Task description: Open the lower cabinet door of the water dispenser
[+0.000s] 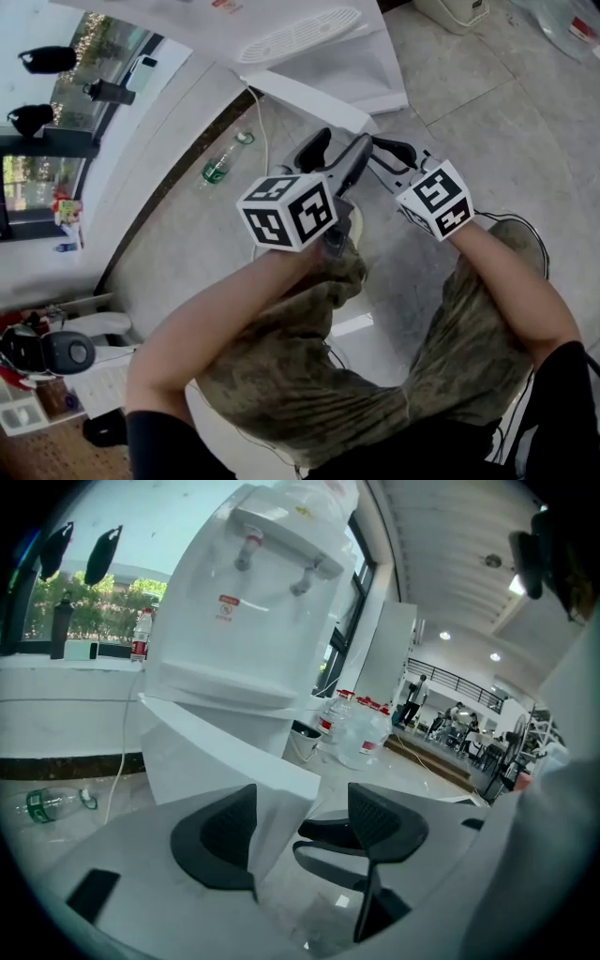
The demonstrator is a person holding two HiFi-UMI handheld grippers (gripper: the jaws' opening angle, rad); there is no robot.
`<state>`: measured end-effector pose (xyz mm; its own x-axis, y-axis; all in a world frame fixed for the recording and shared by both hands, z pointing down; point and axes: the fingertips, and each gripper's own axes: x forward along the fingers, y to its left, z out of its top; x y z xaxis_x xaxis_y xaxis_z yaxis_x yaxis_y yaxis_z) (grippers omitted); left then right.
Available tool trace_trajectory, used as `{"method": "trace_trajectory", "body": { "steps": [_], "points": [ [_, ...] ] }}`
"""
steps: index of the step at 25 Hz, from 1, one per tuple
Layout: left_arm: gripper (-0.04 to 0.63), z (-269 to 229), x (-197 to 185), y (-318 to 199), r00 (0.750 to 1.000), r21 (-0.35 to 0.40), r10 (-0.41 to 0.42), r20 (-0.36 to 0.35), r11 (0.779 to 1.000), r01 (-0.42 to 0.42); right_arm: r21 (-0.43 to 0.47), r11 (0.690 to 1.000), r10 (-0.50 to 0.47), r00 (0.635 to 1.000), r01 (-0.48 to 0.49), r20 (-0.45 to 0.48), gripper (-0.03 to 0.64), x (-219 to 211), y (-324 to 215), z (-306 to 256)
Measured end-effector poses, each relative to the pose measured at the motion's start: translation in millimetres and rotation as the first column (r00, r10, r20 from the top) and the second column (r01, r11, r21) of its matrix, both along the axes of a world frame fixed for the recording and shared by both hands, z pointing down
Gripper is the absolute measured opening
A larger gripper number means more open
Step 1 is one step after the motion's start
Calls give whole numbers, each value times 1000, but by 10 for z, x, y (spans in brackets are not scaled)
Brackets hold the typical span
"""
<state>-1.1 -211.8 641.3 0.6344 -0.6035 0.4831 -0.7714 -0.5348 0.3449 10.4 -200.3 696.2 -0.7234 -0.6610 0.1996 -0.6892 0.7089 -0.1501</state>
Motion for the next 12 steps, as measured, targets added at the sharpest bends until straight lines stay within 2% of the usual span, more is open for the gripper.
{"method": "trace_trajectory", "body": {
  "steps": [5, 12],
  "points": [
    [282, 105, -41, 45, 1000, -52, -12, -17, 999, 11, -9, 1000, -14, 1000, 14, 16, 87, -48, 42, 1],
    [282, 126, -73, 62, 998, -72, -43, -37, 997, 41, 10, 998, -55, 998, 55, -8, 89, -176, 144, 3]
  ]
}}
